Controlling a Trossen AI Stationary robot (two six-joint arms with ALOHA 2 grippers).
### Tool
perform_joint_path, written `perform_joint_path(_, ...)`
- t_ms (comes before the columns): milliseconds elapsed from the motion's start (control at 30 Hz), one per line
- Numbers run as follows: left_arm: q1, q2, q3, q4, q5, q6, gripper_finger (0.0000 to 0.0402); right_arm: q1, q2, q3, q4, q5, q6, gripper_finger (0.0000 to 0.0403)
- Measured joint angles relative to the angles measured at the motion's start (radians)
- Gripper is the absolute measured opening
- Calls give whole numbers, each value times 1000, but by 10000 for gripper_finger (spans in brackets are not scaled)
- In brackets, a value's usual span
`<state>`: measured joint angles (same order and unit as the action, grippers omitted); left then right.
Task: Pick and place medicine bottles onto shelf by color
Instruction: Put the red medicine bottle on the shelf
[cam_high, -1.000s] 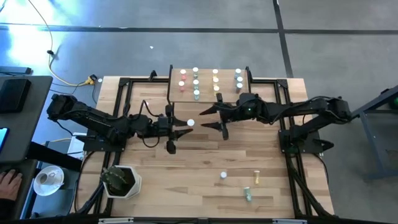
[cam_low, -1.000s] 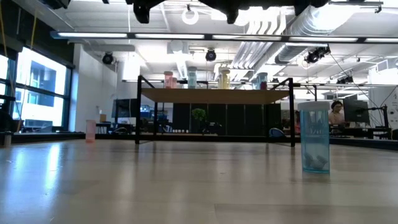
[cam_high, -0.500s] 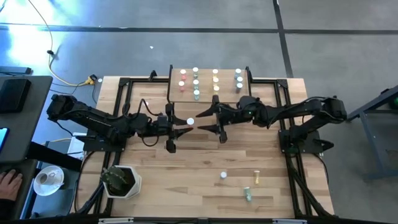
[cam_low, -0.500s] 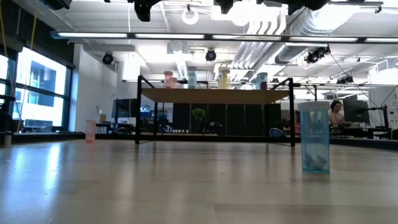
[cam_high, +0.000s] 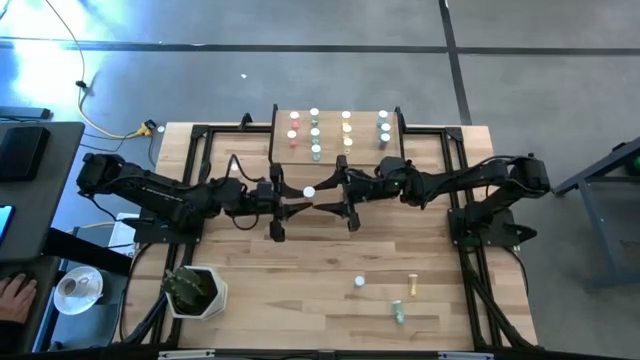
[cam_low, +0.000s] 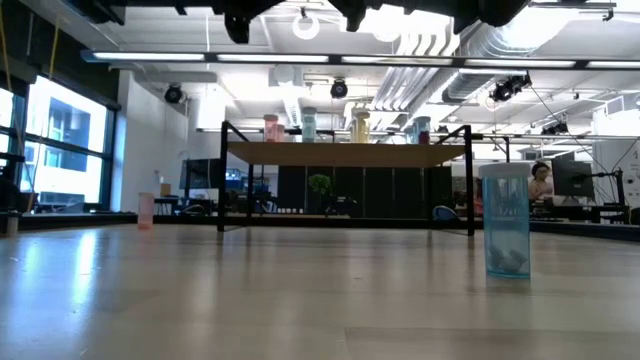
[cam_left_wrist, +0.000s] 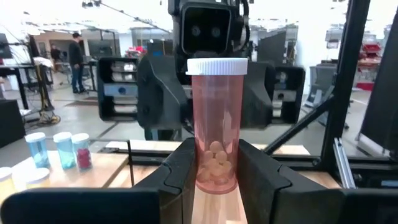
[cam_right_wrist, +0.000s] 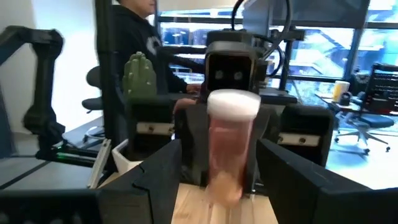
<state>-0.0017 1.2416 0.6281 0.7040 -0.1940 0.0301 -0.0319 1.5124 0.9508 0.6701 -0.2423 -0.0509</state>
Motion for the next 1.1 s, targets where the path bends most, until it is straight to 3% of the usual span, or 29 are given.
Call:
perform_joint_path(433,17,56,39,-6,26,11,84,0,0,0,-7,6,2,194)
perform_joint_path(1100,30,72,42,-4,21,19,84,-1,0,0,-39,20,8,103)
